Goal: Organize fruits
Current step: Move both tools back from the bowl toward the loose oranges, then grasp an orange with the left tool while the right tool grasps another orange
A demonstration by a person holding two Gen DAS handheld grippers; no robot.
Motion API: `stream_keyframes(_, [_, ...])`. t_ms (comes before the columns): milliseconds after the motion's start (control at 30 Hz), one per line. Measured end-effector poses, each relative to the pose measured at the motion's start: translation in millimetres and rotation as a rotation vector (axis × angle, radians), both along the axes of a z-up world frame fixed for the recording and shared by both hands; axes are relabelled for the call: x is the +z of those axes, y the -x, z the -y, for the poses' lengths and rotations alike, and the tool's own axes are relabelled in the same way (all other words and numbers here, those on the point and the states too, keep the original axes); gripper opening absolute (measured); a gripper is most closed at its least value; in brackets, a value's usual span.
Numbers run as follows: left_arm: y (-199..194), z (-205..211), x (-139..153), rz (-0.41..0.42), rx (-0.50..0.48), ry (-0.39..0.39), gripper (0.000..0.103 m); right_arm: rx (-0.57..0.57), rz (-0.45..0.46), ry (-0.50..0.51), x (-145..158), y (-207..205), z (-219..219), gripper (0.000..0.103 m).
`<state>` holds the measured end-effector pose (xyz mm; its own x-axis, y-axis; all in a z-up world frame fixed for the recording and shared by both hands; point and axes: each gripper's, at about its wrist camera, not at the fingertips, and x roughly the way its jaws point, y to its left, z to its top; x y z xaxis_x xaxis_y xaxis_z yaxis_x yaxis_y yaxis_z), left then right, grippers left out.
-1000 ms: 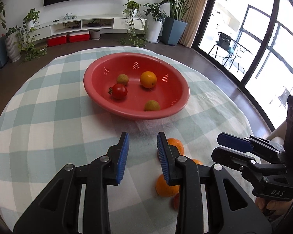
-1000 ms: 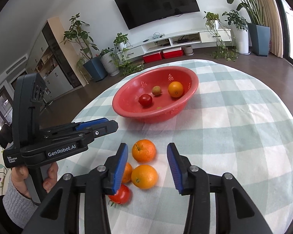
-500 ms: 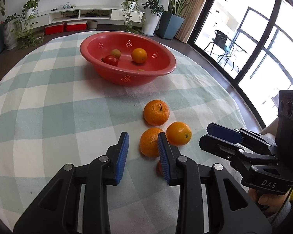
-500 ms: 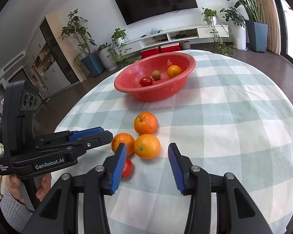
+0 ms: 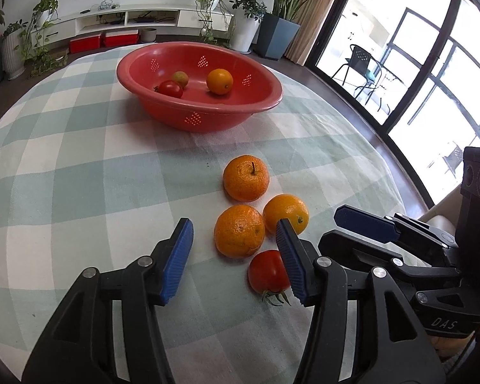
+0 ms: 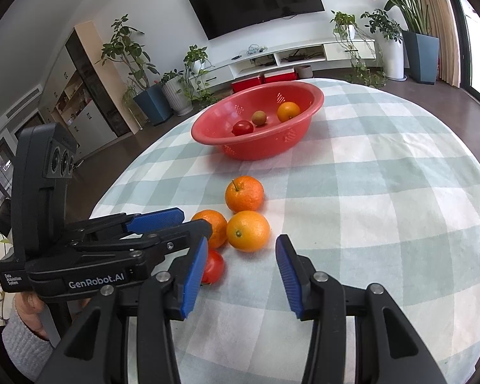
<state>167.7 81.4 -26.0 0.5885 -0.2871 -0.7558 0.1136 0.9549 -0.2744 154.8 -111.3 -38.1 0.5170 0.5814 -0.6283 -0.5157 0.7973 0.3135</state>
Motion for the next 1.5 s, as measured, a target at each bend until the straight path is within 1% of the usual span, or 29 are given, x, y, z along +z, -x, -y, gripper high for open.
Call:
stream_keyframes(433, [-8,2,-12,-0.018,-0.020,0.006,0.051,0.002,-0.011,0.005,-4,5,-4,0.049])
stream_keyframes(600, [-11,2,-14,-0.015,-0.042,0.040,0.037,0.000,-0.013,0.005,-4,3,-3,0.050])
stream_keyframes(667, [-12,2,-15,-0.014,-0.046,0.034,0.034,-0.002,-0.015,0.005,-4,1,-2,0.051])
stream_keyframes(867, [-10,-4,-17,-0.017,-0.039,0.068,0.033,0.000,-0.015,0.009,-6,-1,-3,0.052])
stream_keyframes(1167, [-6,-21,-14,-0.005,0.000,0.082,0.033,0.009,-0.007,0.036,-5,-7,-9,0.052])
stream_keyframes(1500, [-3,-25,-12,0.002,0.012,0.081,0.033,0.020,-0.003,0.076,-9,-17,-22,0.052])
